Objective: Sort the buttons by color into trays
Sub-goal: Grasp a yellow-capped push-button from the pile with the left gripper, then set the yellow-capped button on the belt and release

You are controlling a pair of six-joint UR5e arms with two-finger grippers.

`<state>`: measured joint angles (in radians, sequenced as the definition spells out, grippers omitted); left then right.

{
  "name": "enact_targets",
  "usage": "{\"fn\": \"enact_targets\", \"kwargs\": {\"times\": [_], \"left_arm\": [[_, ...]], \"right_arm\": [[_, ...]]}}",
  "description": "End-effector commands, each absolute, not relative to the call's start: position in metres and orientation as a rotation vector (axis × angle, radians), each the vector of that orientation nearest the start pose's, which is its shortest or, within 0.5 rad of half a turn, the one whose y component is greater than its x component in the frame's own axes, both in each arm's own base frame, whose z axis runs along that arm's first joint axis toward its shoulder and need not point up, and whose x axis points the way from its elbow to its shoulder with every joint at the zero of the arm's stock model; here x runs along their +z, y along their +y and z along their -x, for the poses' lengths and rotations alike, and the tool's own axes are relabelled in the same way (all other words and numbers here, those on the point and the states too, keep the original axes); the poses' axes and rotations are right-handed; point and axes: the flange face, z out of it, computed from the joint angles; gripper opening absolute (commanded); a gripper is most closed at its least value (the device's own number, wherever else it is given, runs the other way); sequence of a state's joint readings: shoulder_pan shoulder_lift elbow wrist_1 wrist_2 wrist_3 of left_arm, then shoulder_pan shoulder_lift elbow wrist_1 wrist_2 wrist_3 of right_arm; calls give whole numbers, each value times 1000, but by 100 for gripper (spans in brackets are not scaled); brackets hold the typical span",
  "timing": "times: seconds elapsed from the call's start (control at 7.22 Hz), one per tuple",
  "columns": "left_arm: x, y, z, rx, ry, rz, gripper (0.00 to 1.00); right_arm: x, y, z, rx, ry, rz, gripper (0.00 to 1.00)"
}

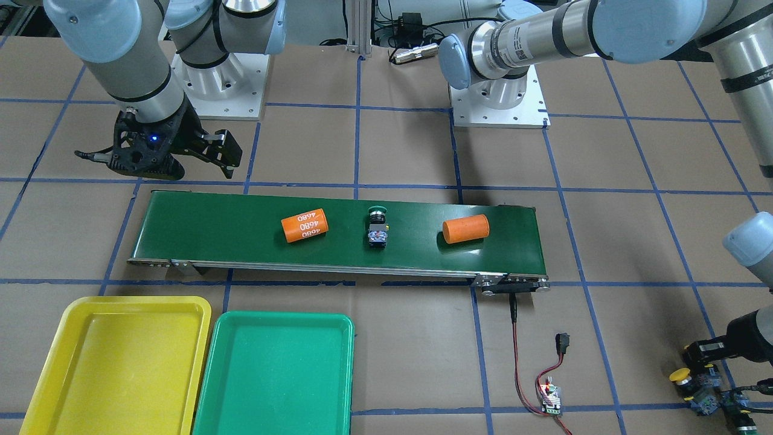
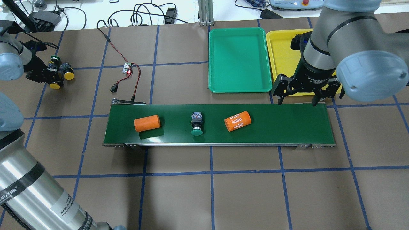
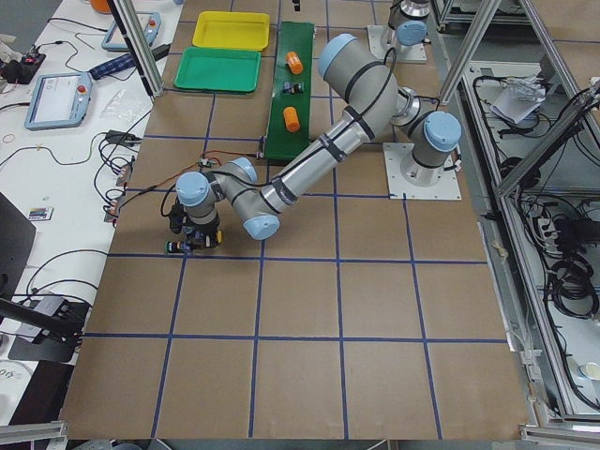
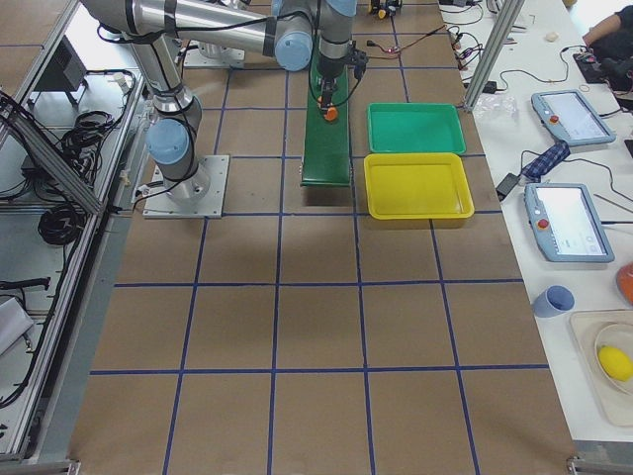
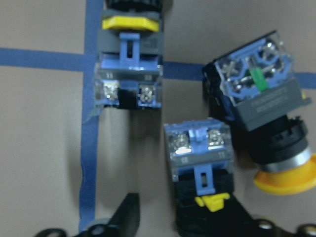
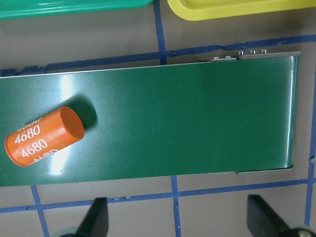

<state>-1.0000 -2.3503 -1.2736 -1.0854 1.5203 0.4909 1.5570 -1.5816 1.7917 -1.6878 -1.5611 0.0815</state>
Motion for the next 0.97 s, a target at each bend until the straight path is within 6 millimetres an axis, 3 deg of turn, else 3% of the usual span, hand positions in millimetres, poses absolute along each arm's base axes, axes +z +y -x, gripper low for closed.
{"fn": "enact_targets", "kwargs": {"times": [0.0, 0.14, 0.55, 0.69, 0.83], "left_arm": [[208, -675, -265, 4, 3198, 141, 0], [216, -640, -239, 54, 3217, 185, 0], [255, -534, -75, 137, 3198, 381, 0], [261, -504, -22, 150, 3197, 251, 0], [273, -489, 39, 123, 3196, 76, 0]], "right_arm": [[398, -470, -127, 147, 3133, -142, 100], [397, -471, -127, 147, 3132, -133, 100], [397, -471, -127, 145, 3135, -133, 100], [398, -473, -127, 126, 3137, -133, 100], [397, -472, -128, 137, 3134, -130, 100]]}}
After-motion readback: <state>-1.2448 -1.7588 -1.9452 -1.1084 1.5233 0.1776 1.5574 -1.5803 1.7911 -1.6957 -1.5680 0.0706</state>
